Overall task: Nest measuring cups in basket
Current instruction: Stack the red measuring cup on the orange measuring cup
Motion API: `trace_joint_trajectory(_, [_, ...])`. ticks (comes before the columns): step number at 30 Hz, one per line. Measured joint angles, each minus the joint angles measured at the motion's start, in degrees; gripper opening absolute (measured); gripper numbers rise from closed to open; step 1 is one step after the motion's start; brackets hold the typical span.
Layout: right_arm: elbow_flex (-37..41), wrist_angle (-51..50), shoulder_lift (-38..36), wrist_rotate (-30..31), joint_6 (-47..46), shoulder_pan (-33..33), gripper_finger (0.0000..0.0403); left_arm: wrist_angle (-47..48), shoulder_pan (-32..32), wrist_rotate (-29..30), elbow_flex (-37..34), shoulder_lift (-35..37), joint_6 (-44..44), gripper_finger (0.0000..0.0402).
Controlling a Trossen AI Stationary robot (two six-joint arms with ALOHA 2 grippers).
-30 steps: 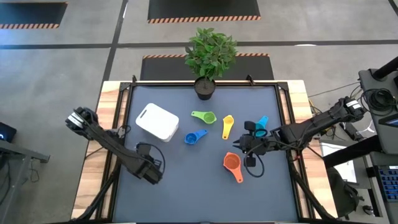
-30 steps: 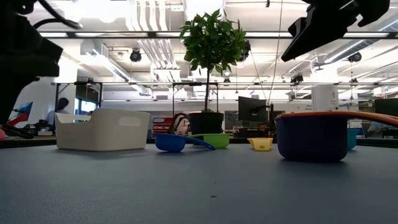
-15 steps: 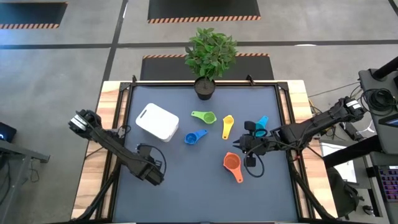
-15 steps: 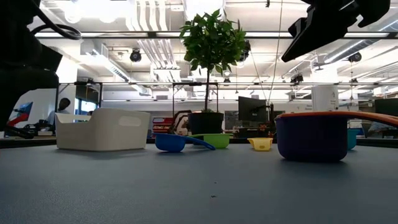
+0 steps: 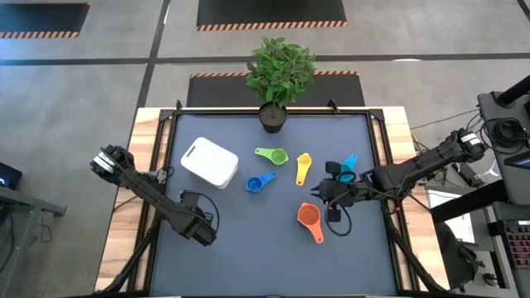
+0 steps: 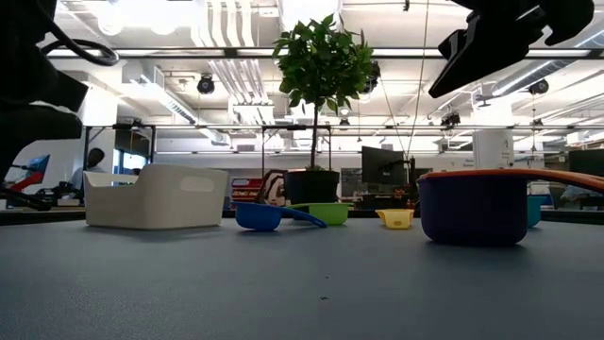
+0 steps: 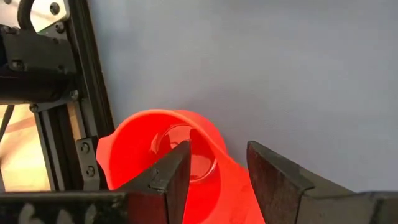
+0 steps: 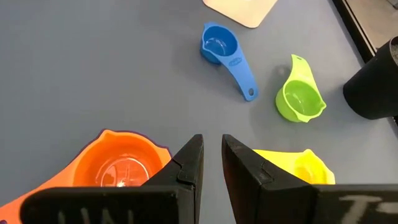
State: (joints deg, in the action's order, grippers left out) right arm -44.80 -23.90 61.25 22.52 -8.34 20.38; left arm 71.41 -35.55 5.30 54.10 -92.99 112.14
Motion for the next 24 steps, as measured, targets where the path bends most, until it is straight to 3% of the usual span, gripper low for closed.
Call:
trace_joint_trajectory(6, [0.0,0.0,0.0,0.0,0.0,0.0,0.0047,-1.2,0.0,0.0,-1.2,0.0,0.3,0.0115])
trace_joint_trajectory(16, [0.0,0.0,0.0,0.0,0.0,0.0,0.0047,-1.4,0.0,0.0,-1.2,0.0,0.4,0.0008])
trace_joint_trajectory(24, [0.0,-0.1,0.0,0.0,0.0,0.0,0.0047,-1.2,0.0,0.1,0.2,0.0,-0.5,0.0002])
